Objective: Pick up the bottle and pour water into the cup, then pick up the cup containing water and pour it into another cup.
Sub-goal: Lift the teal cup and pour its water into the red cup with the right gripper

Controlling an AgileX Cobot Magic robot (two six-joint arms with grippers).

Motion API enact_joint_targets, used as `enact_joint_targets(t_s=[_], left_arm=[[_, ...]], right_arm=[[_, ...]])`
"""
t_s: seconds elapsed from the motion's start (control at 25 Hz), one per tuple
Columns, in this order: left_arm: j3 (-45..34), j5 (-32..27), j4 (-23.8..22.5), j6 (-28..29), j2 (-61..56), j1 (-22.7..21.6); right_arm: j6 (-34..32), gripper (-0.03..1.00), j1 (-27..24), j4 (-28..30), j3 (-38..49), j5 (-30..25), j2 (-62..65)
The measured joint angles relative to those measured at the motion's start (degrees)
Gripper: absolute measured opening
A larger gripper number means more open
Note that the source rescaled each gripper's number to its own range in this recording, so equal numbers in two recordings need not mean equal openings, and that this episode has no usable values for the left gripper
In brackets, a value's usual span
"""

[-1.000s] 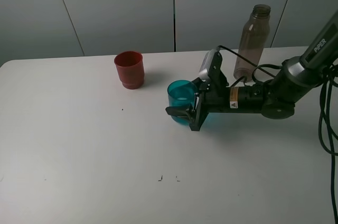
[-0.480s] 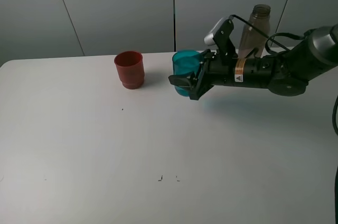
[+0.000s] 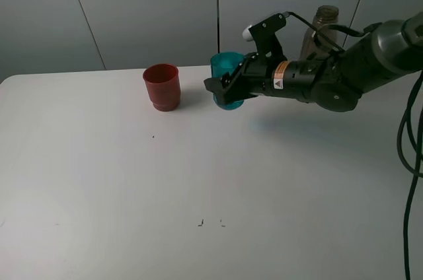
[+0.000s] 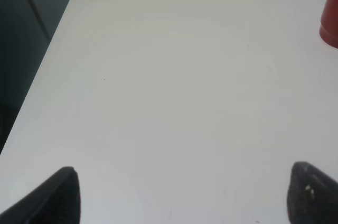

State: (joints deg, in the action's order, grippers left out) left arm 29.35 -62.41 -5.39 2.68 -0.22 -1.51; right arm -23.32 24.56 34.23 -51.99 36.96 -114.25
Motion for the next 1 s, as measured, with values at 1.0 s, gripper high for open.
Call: enact_joint_targets(t_s=[1.0], left_arm=[[0.0,0.0,0.0,0.0,0.0,0.0]], right_arm=[[-1.0,0.07,1.6,-3.3,-25.4,-12.1,-8.7]])
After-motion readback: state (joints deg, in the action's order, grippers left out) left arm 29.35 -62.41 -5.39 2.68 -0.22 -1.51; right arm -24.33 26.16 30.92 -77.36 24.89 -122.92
